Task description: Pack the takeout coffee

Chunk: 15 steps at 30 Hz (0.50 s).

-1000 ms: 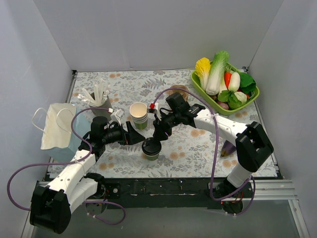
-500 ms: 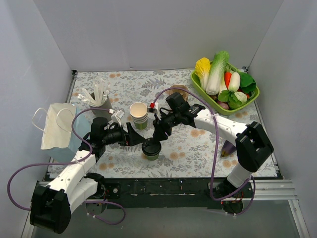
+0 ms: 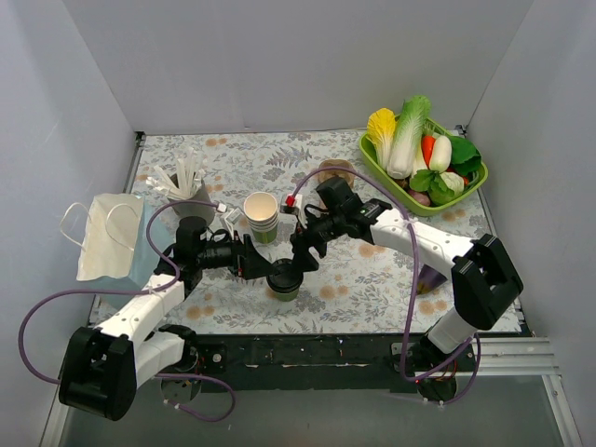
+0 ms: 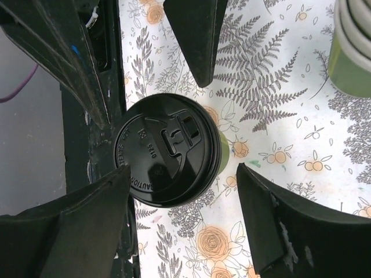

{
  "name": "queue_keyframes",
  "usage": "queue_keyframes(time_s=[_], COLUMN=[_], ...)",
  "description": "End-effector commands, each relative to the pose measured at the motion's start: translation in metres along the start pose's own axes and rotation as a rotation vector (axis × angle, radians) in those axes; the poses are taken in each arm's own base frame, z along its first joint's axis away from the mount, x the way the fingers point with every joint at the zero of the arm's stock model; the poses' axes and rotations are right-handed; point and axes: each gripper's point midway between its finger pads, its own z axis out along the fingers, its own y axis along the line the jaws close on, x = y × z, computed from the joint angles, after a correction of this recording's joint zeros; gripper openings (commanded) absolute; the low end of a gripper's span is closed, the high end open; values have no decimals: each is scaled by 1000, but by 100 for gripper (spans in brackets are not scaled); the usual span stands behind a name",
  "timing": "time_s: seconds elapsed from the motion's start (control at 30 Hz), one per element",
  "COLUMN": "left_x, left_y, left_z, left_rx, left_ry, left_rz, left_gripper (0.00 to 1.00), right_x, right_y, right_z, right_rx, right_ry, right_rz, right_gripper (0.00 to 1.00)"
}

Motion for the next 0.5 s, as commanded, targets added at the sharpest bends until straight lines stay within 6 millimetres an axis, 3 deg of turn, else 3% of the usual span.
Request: queue_keyframes(time_s=[0.0, 0.2, 0.47], left_x=[-1, 1, 8], left_y=[-8, 1, 14], left_z=[1, 3, 6], left_rx=[57, 25, -9], left_ry=[7, 5, 12], left_rz=[57, 36, 6], left_gripper=[90, 90, 88], right_x=[-1, 0, 1], right_y=[7, 8, 13], right_z=[-6, -3, 0], right_rx=[-14, -34, -75], right_ry=[-25, -22, -18], right_rz=[-64, -88, -128], right_gripper=[85, 94, 98])
